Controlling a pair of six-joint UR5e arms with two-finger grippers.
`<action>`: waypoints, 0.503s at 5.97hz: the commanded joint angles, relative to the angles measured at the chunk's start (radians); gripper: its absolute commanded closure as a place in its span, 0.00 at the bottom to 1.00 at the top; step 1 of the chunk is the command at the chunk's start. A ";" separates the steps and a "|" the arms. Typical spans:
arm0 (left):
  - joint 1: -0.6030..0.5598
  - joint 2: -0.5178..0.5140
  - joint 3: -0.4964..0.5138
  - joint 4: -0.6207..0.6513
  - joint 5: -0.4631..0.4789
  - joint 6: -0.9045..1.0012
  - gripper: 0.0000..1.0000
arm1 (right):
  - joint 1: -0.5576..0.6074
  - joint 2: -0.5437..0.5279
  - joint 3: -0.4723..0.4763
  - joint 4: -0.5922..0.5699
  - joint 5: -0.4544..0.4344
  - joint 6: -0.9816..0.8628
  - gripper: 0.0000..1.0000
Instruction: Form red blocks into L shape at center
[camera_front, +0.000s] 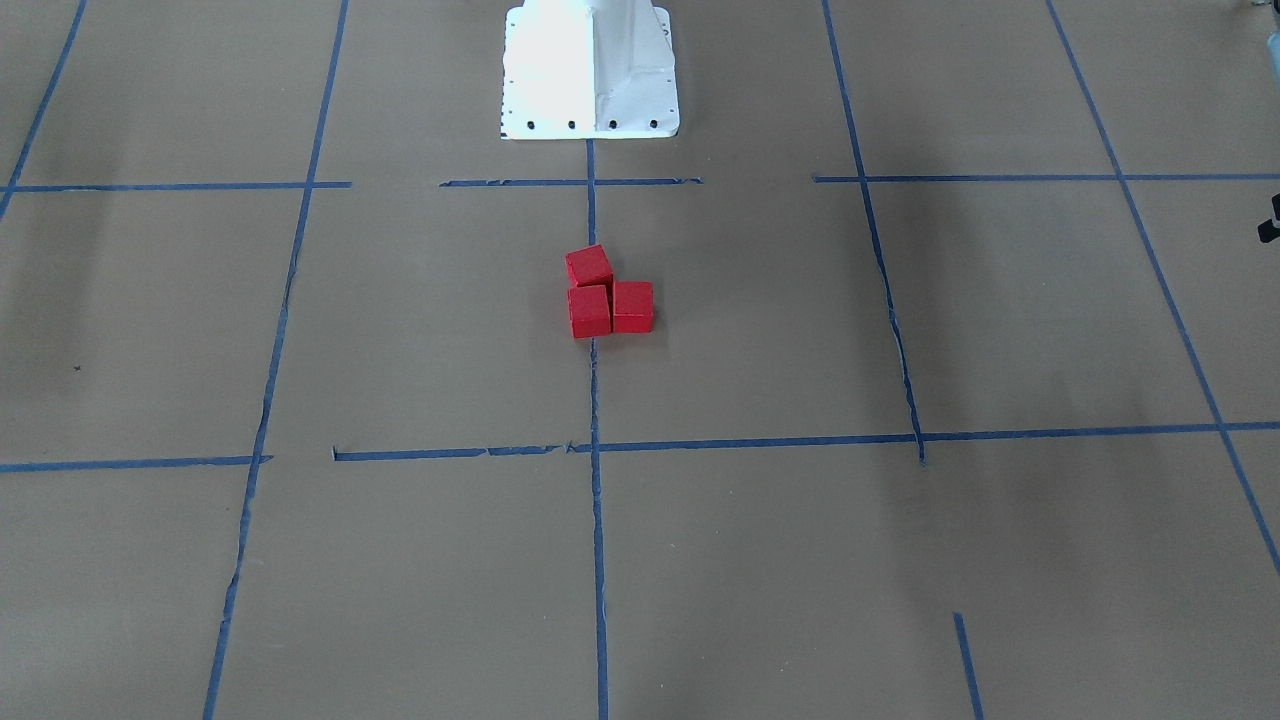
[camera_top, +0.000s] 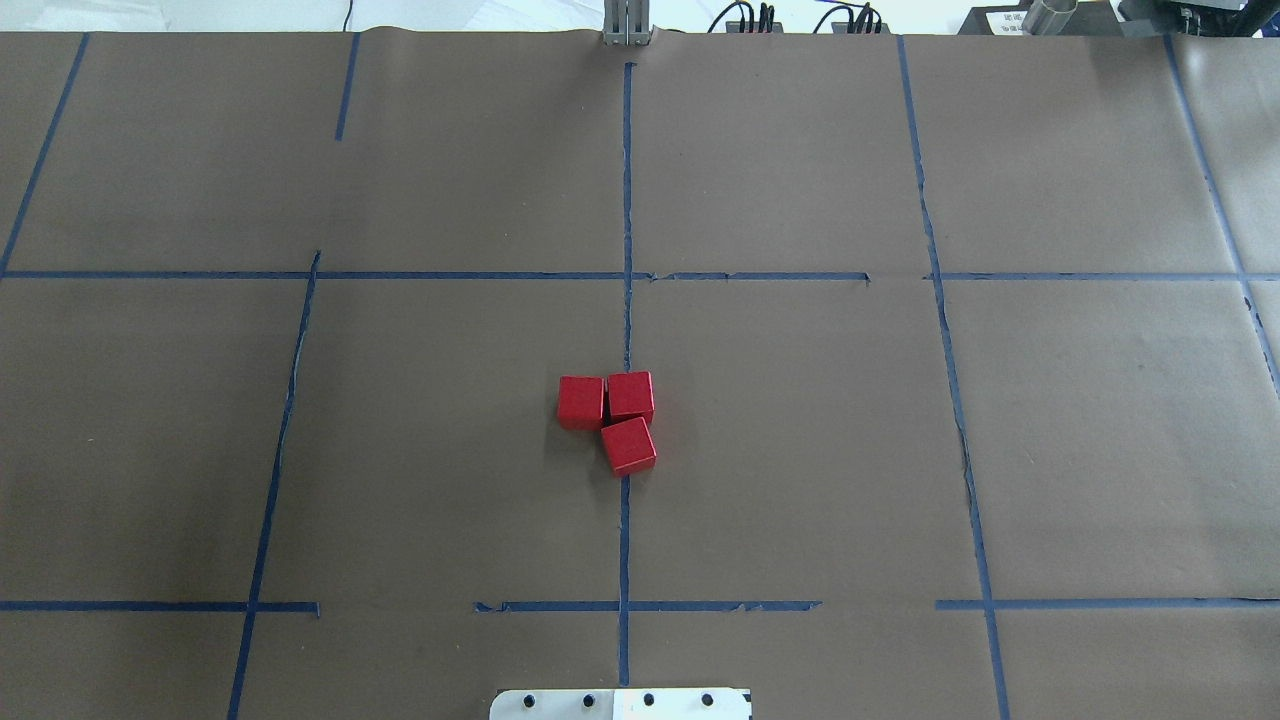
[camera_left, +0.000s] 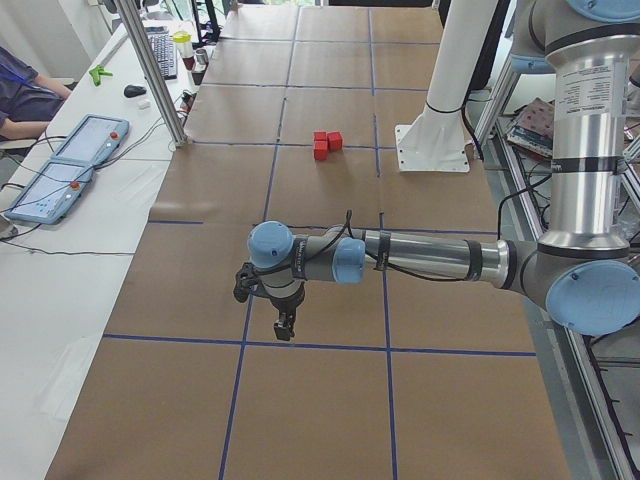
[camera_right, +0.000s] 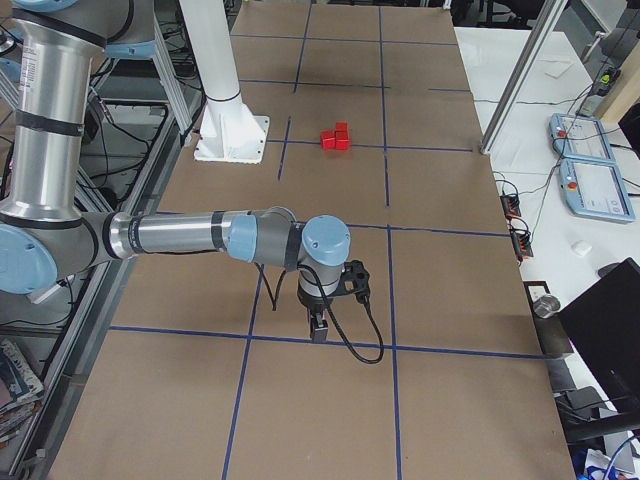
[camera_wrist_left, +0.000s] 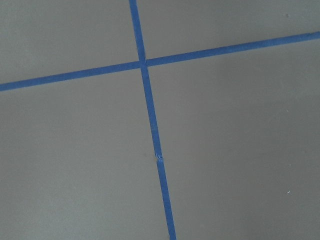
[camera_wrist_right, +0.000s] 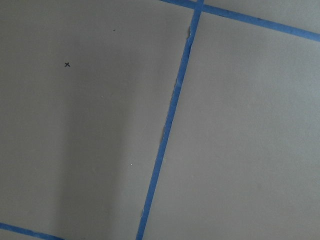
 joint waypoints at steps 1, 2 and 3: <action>0.001 0.006 -0.023 0.002 0.004 0.003 0.00 | 0.000 0.000 -0.002 0.000 0.000 -0.002 0.00; 0.004 0.007 -0.022 0.005 0.005 0.005 0.00 | 0.000 -0.002 0.001 0.000 0.000 -0.002 0.00; 0.005 0.006 0.001 0.007 0.007 0.005 0.00 | 0.000 -0.002 -0.007 -0.002 0.000 0.000 0.00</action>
